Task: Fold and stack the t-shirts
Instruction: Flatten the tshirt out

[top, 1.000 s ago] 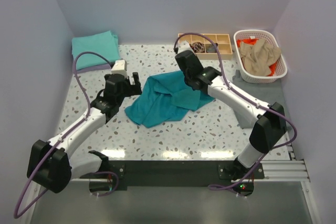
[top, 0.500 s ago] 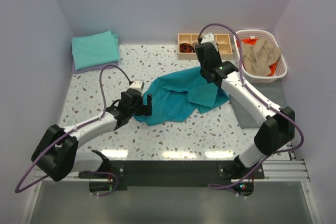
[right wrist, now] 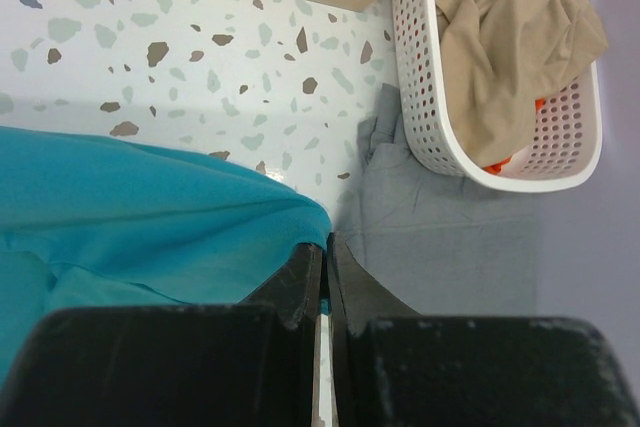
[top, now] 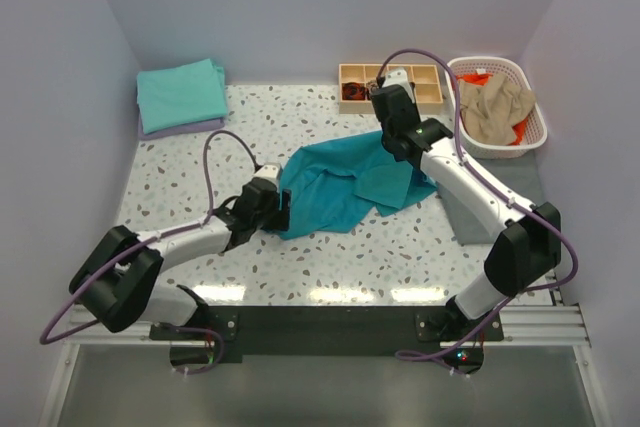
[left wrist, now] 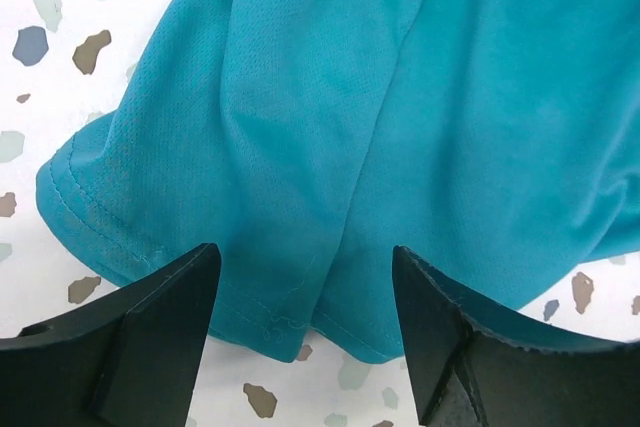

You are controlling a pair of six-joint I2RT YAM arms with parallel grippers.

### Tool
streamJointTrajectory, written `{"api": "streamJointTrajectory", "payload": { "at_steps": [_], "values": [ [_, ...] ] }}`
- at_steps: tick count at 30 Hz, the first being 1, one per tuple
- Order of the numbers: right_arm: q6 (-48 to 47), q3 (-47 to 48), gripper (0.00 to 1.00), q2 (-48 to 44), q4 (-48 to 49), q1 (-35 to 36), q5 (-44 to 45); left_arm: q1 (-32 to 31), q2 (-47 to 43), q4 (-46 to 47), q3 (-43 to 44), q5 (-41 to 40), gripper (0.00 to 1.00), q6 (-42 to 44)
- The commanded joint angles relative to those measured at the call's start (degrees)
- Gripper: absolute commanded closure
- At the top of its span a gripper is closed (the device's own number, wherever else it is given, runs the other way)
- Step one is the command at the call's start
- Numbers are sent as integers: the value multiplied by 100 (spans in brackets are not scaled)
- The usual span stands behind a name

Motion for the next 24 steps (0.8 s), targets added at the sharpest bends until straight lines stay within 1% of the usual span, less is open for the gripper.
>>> {"api": "streamJointTrajectory", "payload": {
  "at_steps": [1,2,3,5,8,9,11,12,14,15,17,18,19,20,24],
  "values": [
    [149,-54,100,-285,6,0,37,-35,184,377,-26,-260,27,64],
    [149,-71,100,-285,6,0,37,-35,246,377,-17,-278,28,64],
    [157,-80,100,-311,6,-9,45,-35,264,385,-35,-313,31,64],
    [157,-107,100,-338,6,0,37,-53,308,421,-43,-313,33,82],
    [175,-124,100,-364,-3,-18,46,-79,352,421,-43,-304,43,91],
    [175,-124,100,-373,-12,-27,46,-88,361,412,-43,-313,49,99],
    [175,-124,100,-399,-38,-18,46,-97,317,395,-44,-322,55,100],
    [175,-124,100,-425,-29,-27,46,-106,291,360,-17,-365,60,100],
    [175,-116,100,-469,-56,-27,46,-106,177,228,27,-409,64,117],
    [175,-115,100,-496,-73,-35,54,-106,124,158,96,-479,72,126],
    [184,-107,100,-583,-126,-35,46,-106,-78,17,158,-541,78,152],
    [193,-98,100,-627,-169,-35,37,-106,-166,-227,263,-629,88,170],
    [210,-89,100,-680,-240,-35,28,-106,-358,-430,308,-673,92,187],
    [254,-89,100,-802,-301,-35,2,-106,-456,-554,369,-726,100,205],
    [377,-133,100,-1241,-547,-18,-191,-106,-1106,-1151,807,-972,100,240]
  ]
}}
